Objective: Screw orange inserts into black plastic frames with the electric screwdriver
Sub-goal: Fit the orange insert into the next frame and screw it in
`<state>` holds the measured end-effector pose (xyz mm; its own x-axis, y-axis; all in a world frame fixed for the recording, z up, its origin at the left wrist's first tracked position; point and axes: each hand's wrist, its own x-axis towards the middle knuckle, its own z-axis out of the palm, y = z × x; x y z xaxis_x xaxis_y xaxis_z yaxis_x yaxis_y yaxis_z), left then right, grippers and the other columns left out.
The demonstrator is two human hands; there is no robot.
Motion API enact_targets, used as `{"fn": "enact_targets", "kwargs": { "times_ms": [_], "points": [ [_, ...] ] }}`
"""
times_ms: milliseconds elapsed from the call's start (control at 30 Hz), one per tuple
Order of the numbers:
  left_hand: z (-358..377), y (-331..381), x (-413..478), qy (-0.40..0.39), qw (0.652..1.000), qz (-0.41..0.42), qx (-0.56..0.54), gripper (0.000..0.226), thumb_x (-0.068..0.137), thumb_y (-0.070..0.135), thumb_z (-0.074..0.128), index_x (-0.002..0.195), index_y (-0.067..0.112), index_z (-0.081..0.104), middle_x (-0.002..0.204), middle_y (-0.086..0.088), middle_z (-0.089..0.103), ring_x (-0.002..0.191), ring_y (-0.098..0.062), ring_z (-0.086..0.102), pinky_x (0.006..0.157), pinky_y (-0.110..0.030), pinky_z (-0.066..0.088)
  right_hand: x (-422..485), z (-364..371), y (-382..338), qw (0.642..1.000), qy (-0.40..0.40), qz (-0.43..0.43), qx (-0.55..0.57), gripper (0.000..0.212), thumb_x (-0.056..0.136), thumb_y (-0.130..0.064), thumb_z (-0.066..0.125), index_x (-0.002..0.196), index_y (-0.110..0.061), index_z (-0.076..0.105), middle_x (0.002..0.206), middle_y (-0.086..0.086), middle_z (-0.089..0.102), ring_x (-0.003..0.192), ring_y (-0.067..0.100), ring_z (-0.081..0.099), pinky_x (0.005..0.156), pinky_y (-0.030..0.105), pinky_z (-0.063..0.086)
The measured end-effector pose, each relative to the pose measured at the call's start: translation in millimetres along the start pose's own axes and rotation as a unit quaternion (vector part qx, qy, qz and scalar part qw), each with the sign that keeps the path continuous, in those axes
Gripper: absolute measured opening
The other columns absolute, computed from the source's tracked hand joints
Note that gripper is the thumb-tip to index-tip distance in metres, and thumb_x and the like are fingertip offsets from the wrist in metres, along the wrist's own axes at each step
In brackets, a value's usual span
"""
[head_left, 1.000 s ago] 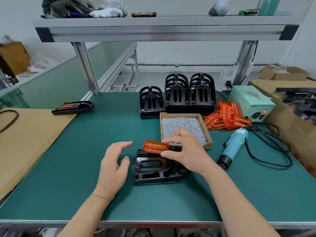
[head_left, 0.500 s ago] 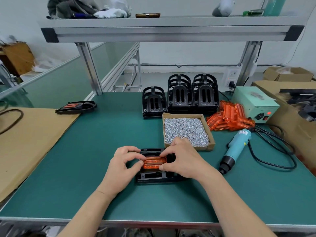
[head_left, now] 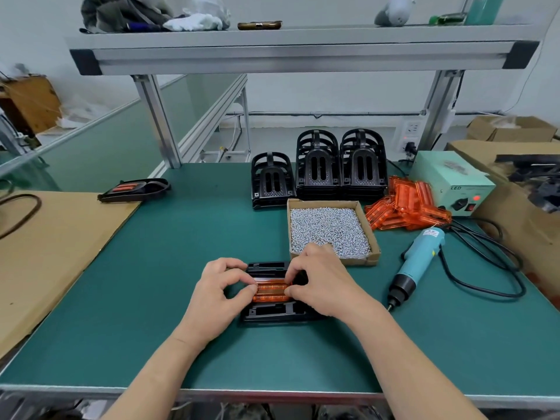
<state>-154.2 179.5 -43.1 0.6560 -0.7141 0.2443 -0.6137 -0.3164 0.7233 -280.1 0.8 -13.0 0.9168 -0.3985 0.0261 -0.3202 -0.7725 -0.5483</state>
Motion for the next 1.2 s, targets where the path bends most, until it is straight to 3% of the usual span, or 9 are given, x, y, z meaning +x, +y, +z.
{"fn": "enact_targets", "kwargs": {
  "times_ms": [167, 300, 500, 700, 767, 933, 1067, 1133, 1200],
  "points": [
    [2.6, -0.3, 2.8, -0.036, 0.999, -0.016, 0.009, 0.016, 0.083, 0.007, 0.075, 0.078, 0.022, 0.069, 0.119, 0.010, 0.053, 0.121, -0.009, 0.041, 0.095, -0.002, 0.022, 0.9, 2.3, -3.3, 1.000, 0.004, 0.002, -0.014, 0.005, 0.087, -0.034, 0.076, 0.090, -0.031, 0.074, 0.100, -0.008, 0.046, 0.104, 0.015, 0.033, 0.098, 0.035, 0.037],
    [2.6, -0.7, 3.0, -0.046, 0.999, -0.014, 0.011, 0.019, 0.083, 0.009, 0.074, 0.076, 0.025, 0.066, 0.124, 0.009, 0.051, 0.123, -0.008, 0.041, 0.099, -0.020, 0.028, 2.8, 1.8, -5.9, 1.000, -0.001, -0.001, -0.029, 0.004, 0.087, -0.033, 0.077, 0.088, -0.030, 0.075, 0.101, -0.006, 0.048, 0.104, 0.017, 0.035, 0.097, 0.036, 0.038],
    [2.0, 0.1, 2.1, -0.053, 0.998, -0.003, 0.020, 0.004, 0.079, 0.035, 0.061, 0.081, 0.034, 0.064, 0.125, 0.014, 0.052, 0.114, -0.013, 0.055, 0.099, -0.037, 0.042, 2.2, -1.3, -2.8, 1.000, -0.014, -0.005, -0.007, 0.008, 0.089, -0.037, 0.074, 0.090, -0.030, 0.076, 0.100, -0.007, 0.049, 0.105, 0.016, 0.035, 0.094, 0.034, 0.037],
    [2.6, -0.6, 1.0, -0.054, 0.998, 0.003, 0.009, 0.010, 0.081, 0.038, 0.060, 0.084, 0.047, 0.064, 0.128, 0.016, 0.053, 0.117, -0.013, 0.054, 0.101, -0.039, 0.043, 9.3, -29.5, 17.3, 0.988, 0.130, 0.043, 0.069, 0.015, 0.093, -0.022, 0.065, 0.080, -0.028, 0.070, 0.092, -0.012, 0.065, 0.084, 0.001, 0.054, 0.076, 0.026, 0.040],
    [3.1, 0.2, 0.1, -0.060, 0.998, 0.014, 0.004, 0.012, 0.084, 0.039, 0.060, 0.088, 0.045, 0.069, 0.131, 0.015, 0.053, 0.122, -0.009, 0.053, 0.104, -0.039, 0.042, 16.9, -42.7, 29.3, 0.985, 0.153, 0.080, 0.029, 0.014, 0.093, -0.016, 0.064, 0.085, -0.024, 0.073, 0.093, -0.009, 0.069, 0.085, 0.009, 0.059, 0.079, 0.030, 0.047],
    [1.6, 4.5, -1.7, -0.065, 0.998, 0.024, -0.010, 0.024, 0.088, 0.041, 0.057, 0.107, 0.044, 0.072, 0.136, 0.016, 0.053, 0.127, -0.003, 0.050, 0.110, -0.036, 0.039, 39.4, -54.9, 42.0, 0.987, 0.052, 0.136, -0.062, 0.022, 0.093, -0.024, 0.067, 0.113, -0.021, 0.075, 0.111, -0.004, 0.071, 0.106, 0.018, 0.064, 0.094, 0.036, 0.052],
    [1.1, 6.1, -3.4, -0.056, 0.998, 0.022, -0.027, 0.029, 0.091, 0.039, 0.059, 0.118, 0.040, 0.069, 0.138, 0.016, 0.051, 0.131, -0.001, 0.046, 0.112, -0.030, 0.035, 51.5, -50.2, 34.0, 0.988, -0.015, 0.124, -0.092, 0.012, 0.089, -0.026, 0.073, 0.096, -0.021, 0.080, 0.098, -0.003, 0.074, 0.095, 0.018, 0.066, 0.079, 0.029, 0.051],
    [0.9, 4.6, -3.4, -0.043, 0.998, 0.020, -0.032, 0.025, 0.095, 0.029, 0.064, 0.119, 0.037, 0.069, 0.136, 0.016, 0.052, 0.130, 0.000, 0.046, 0.111, -0.025, 0.034, 54.7, -48.1, 30.7, 0.987, -0.010, 0.122, -0.104, 0.003, 0.089, -0.022, 0.074, 0.088, -0.022, 0.078, 0.099, -0.002, 0.074, 0.096, 0.018, 0.067, 0.083, 0.031, 0.055],
    [0.7, 3.3, -3.0, -0.032, 0.999, 0.014, -0.029, 0.027, 0.095, 0.021, 0.065, 0.117, 0.034, 0.071, 0.133, 0.016, 0.053, 0.128, 0.001, 0.047, 0.108, -0.019, 0.033, 55.9, -46.8, 30.5, 0.985, 0.000, 0.124, -0.116, 0.013, 0.090, -0.017, 0.072, 0.078, -0.023, 0.072, 0.098, -0.002, 0.074, 0.095, 0.018, 0.068, 0.084, 0.032, 0.057]
  ]
}}
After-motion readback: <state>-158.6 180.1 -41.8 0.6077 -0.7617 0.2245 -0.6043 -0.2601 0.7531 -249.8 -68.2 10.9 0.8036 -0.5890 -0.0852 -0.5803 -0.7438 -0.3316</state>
